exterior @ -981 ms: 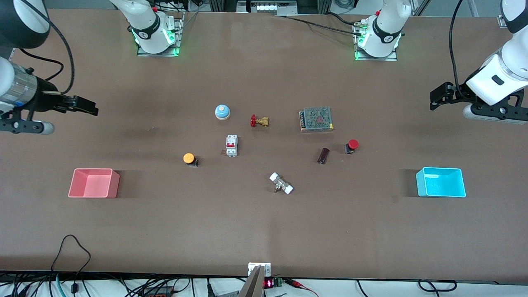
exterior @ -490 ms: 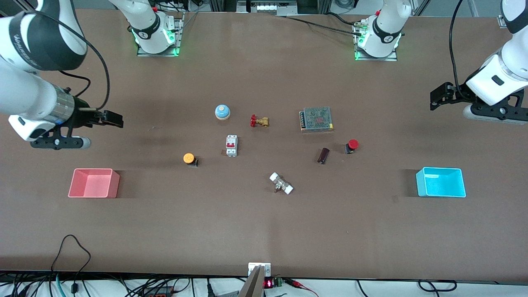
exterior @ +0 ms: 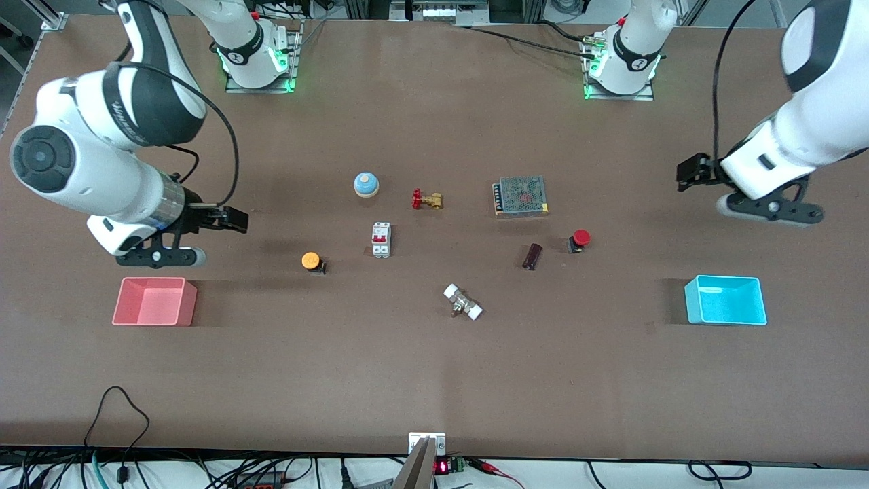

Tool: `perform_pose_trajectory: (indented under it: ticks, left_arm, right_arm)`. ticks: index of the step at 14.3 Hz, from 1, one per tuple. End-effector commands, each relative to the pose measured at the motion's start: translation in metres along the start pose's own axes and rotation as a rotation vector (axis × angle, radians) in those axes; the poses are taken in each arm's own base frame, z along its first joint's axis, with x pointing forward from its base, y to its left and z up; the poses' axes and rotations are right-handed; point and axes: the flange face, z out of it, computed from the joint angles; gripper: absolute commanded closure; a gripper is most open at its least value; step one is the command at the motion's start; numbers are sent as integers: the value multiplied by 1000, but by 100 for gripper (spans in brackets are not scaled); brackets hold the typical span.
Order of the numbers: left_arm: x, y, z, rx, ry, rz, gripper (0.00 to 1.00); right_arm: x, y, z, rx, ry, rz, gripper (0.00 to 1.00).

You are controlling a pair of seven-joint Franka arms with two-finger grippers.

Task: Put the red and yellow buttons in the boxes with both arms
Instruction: 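Reach the right gripper to the yellow button while the left gripper reaches the red button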

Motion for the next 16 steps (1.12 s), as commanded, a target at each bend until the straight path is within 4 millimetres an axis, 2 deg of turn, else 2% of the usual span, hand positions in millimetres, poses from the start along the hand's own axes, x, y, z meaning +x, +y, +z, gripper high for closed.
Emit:
perform_pose_trajectory:
  ticks: [1, 4, 5, 7, 8, 11, 12, 16]
  left_arm:
    - [28, 45, 40, -10, -68, -2, 0]
    - [57, 65, 73, -9, -57, -31, 0]
    - [64, 78, 90, -10, -53, -47, 0]
    - [79, 86, 130, -7, -70, -91, 0]
    - [81, 91, 145, -4, -81, -96, 0]
    - [72, 96, 184, -6, -52, -98, 0]
    - [66, 102, 199, -7, -32, -99, 0]
    - [40, 112, 242, -16, 39, -145, 0]
  right_arm:
    - [-5, -10, 31, 9, 49, 10, 0]
    - [5, -33, 68, 11, 87, 45, 0]
    - [9, -37, 78, 15, 98, 41, 0]
    - [17, -41, 101, 21, 101, 63, 0]
    - [17, -50, 116, 23, 97, 84, 0]
    - [21, -67, 149, 16, 115, 69, 0]
    - [20, -79, 158, 11, 119, 47, 0]
    - [20, -87, 178, 3, 126, 52, 0]
